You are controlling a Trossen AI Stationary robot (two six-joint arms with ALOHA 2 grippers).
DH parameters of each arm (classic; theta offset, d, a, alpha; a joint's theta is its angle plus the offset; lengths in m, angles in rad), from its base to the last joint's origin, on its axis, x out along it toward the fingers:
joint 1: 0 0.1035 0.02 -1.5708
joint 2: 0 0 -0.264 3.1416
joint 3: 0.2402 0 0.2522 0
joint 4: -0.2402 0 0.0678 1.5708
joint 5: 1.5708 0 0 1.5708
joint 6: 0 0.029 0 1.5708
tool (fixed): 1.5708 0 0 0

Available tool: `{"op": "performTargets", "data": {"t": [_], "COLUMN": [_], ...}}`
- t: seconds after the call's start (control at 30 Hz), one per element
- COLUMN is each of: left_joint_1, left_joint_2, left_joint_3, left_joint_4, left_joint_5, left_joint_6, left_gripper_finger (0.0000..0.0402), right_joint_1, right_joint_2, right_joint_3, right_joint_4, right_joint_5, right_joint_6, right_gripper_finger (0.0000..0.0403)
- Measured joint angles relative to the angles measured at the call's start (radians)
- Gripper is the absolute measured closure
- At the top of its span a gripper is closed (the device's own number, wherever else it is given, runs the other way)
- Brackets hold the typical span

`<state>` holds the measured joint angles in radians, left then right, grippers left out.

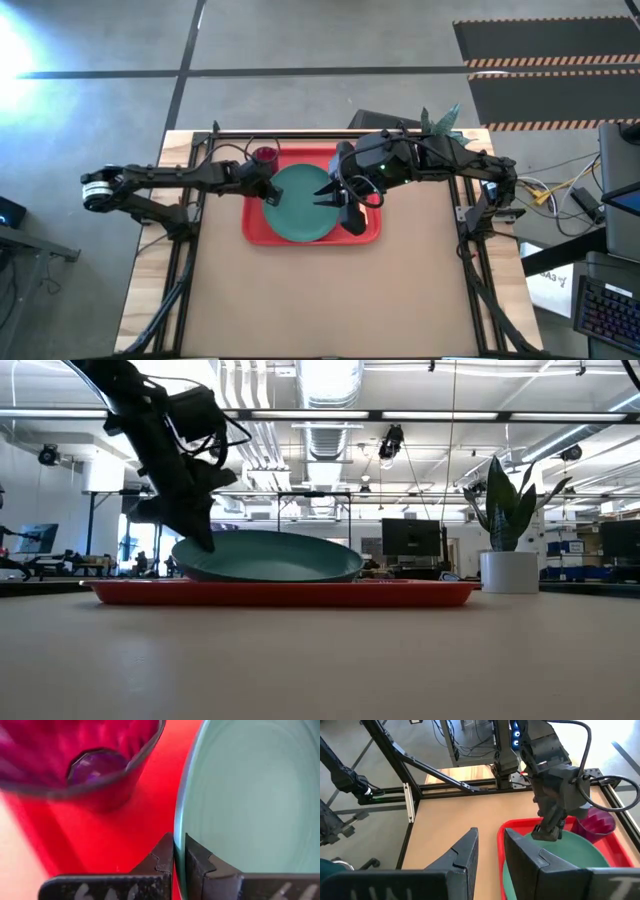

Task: Pick and place plate/cup/fork/spoon on tray
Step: Put the green plate on the red tray to the bottom right of the violet glass

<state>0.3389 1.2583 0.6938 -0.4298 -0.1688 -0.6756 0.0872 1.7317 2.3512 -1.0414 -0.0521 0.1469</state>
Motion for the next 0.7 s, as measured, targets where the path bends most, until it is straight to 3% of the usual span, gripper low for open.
{"op": "performTargets", "data": {"t": [0.37,0.7], "left_joint_1": [0.0,0.0], "left_joint_2": [0.054,-0.023], "left_joint_3": [0.0,0.028], "left_joint_4": [0.052,0.043], "left_joint_5": [0.048,0.054], "left_joint_6": [0.018,0.039], "left_gripper_finger": [0.0375,0.033], "right_joint_1": [0.0,0.0], "right_joint_2": [0.0,0.0], "right_joint_3": [0.0,0.0], "right_joint_4": [0.003,-0.001], "right_joint_5": [0.0,0.0], "right_joint_6": [0.012,0.008], "right_gripper_finger": [0.0321,0.0321]}}
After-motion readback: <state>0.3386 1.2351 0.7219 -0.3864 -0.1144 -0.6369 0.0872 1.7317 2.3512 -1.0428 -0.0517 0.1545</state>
